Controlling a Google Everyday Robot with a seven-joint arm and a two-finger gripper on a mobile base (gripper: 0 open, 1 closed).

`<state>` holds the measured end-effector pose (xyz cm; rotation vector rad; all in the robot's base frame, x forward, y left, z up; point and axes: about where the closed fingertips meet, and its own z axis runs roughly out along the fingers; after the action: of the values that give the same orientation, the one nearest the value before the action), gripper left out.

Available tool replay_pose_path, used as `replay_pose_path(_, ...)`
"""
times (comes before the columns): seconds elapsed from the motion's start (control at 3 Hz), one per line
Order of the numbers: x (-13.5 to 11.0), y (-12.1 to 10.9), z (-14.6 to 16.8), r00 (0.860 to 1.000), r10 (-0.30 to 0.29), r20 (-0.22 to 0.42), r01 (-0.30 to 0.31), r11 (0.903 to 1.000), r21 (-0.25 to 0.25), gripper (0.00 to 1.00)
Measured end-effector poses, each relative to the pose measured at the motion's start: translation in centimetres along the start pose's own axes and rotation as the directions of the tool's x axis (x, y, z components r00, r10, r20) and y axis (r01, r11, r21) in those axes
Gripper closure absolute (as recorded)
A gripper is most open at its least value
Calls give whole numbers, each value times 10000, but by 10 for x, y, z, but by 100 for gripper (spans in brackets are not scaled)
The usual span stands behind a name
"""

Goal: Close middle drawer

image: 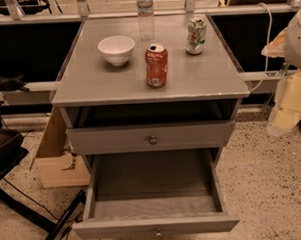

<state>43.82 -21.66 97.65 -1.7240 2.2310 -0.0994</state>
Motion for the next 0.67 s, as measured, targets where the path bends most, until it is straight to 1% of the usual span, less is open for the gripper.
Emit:
replay_pose_path(0.33,0,0,0,10000,0,0,0,10000,0,0)
replay_pose_path(0.67,4,10,18,10000,-19,-28,19,10000,-12,0)
